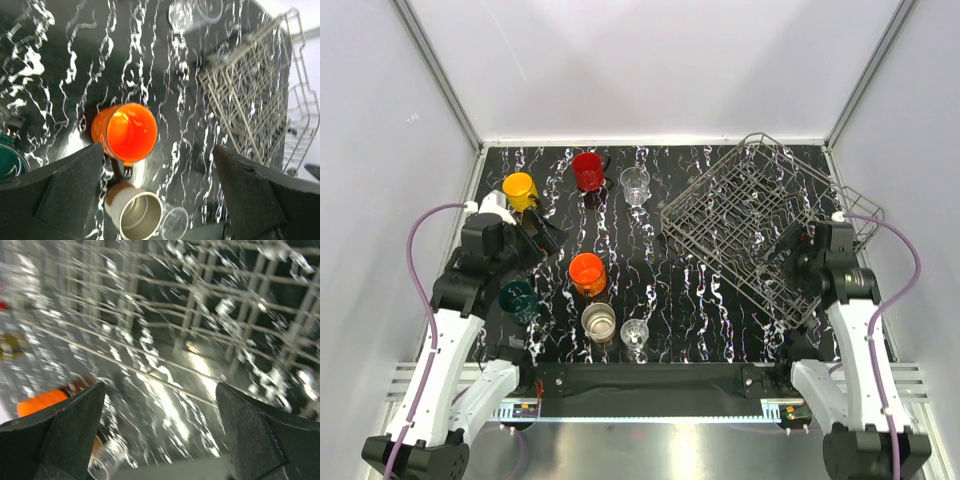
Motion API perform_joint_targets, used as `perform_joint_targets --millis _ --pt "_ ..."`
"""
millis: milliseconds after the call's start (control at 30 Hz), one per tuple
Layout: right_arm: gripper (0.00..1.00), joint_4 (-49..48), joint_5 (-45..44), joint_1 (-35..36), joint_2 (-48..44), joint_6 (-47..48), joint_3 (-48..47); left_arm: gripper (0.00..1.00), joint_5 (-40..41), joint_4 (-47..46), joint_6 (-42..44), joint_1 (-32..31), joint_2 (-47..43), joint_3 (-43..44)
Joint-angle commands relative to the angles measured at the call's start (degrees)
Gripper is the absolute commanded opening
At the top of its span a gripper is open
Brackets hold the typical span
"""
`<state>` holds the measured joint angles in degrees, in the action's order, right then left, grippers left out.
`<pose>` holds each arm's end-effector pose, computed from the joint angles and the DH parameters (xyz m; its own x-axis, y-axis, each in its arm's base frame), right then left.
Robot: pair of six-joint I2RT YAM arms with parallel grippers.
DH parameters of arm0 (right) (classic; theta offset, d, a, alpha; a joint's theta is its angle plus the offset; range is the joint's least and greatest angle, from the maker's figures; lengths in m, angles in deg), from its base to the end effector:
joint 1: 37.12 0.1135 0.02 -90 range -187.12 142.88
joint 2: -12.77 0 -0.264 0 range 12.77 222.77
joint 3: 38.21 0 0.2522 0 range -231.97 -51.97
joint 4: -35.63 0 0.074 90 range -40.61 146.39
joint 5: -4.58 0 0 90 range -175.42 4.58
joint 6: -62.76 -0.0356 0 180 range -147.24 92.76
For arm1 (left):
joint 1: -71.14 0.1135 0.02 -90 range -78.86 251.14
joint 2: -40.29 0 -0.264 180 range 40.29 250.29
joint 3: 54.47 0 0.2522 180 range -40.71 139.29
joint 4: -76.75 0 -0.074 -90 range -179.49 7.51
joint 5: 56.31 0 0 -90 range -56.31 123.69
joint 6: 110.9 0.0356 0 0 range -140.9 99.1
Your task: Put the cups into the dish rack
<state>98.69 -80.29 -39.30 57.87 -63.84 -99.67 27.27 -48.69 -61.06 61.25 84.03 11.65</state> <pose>0.1507 -0.0026 0.2919 -0.5978 0.6170 -0.5118 0.4148 0.7844 0.4611 0.1521 -0.0306 0.3338 -0.5712 -0.5510 -0.6084 -0.1367 0.7947 -0.5914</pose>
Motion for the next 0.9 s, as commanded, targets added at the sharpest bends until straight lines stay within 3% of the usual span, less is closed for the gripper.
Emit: perform_joint_targets --millis 0,200,367,600,767,867 --pt "1.00 8.26 -3.02 0.33 6.98 5.21 -6.78 0.99 -4.66 -0.02 2.90 0.22 0.20 0.47" --pt "1.00 18.80 4.01 0.33 20.35 12.94 -18.91 0.99 0.61 6.30 6.67 -3.28 7.21 5.91" --pt "1.00 16.01 14.89 0.33 17.48 13.66 -18.04 0.99 6.22 9.12 7.02 -10.40 14.68 11.78" --pt "1.00 17.41 17.11 0.33 20.73 16.38 -19.79 0.98 13.79 15.36 8.08 -20.42 29.18 20.85" --pt "1.00 17.85 17.02 0.33 20.29 18.14 -21.99 0.85 13.63 16.60 7.47 -21.75 36.13 22.88" --pt "1.00 18.82 16.85 0.33 20.46 19.46 -22.96 0.66 13.00 15.80 6.94 -22.37 39.47 23.40"
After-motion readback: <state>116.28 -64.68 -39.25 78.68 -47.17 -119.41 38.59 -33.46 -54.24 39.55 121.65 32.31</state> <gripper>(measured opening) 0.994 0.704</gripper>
